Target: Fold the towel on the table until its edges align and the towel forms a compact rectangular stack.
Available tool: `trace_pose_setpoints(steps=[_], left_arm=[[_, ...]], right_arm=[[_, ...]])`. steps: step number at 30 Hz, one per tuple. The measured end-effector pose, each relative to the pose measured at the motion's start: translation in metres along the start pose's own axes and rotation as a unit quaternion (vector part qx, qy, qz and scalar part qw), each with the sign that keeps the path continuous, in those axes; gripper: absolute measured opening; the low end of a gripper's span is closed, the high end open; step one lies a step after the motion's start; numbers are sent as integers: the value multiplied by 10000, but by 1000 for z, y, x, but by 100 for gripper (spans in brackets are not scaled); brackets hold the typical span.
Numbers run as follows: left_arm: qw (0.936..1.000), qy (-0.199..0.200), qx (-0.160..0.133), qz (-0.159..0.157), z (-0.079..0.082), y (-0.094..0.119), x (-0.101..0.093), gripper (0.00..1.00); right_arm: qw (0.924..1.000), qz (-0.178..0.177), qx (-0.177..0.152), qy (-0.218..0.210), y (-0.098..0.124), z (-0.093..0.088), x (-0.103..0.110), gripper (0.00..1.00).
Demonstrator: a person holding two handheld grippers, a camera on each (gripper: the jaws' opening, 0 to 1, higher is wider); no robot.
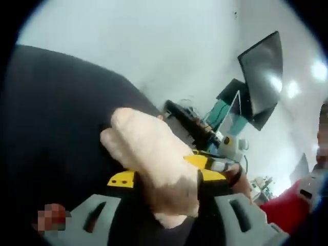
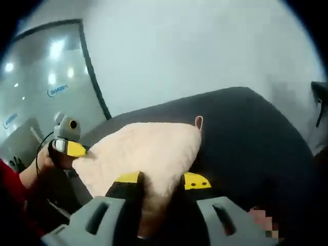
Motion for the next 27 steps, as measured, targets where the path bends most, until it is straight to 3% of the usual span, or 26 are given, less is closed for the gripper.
trace_pose_setpoints(steps=[1, 3, 5, 7, 9, 13, 16, 18, 19, 23, 26, 27], left_arm=[[9997, -223, -56, 51, -2, 3, -6, 46], [9970, -672, -384, 87, 10, 6, 6, 48], [9918, -1174, -505, -51, 19, 17, 7, 52], [9886, -1405, -544, -27, 26, 26, 13, 53], [9870, -1501, -573, 36, 30, 35, 17, 52], [9806, -1800, -747, 222, 39, 51, 36, 49], [9753, -2030, -835, 255, 37, 61, 46, 49], [9706, -2265, -688, 437, 34, 64, 59, 47], [9659, -2450, -646, 523, 28, 62, 57, 46], [9624, -2595, -662, 459, 23, 61, 63, 46], [9611, -2653, -699, 316, 21, 57, 56, 44], [9573, -2803, -665, 256, 21, 56, 54, 44]], right_arm=[[9998, -43, -184, -7, 3, 4, -3, 33], [9986, -131, -492, -107, 12, 10, -9, 34], [9967, -264, -716, -289, 20, 15, -16, 34], [9955, -217, -904, -179, 21, 18, -21, 34], [9958, -186, -880, -188, 19, 16, -20, 34], [9923, -309, -1078, 535, 12, 14, -22, 33], [9864, -182, -1444, 770, 0, 22, -30, 30], [9837, -109, -1538, 922, -7, 26, -33, 30], [9830, -108, -1549, 980, -10, 27, -35, 30], [9733, -257, -1620, 1603, -11, 33, -46, 28], [9730, -391, -1616, 1602, -11, 29, -51, 28], [9697, -449, -1547, 1835, -11, 29, -52, 28]])
Point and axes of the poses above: the point that each gripper's makers call its tool centre point, and the gripper's own axes: y roughly backward along the fingers, x roughly to its left, z roughly out of its top, the point moved 9 cm from there along y, roughly backward along the fingers, and after that the axes turned 13 degrees about -x, right-handed, at the moved point
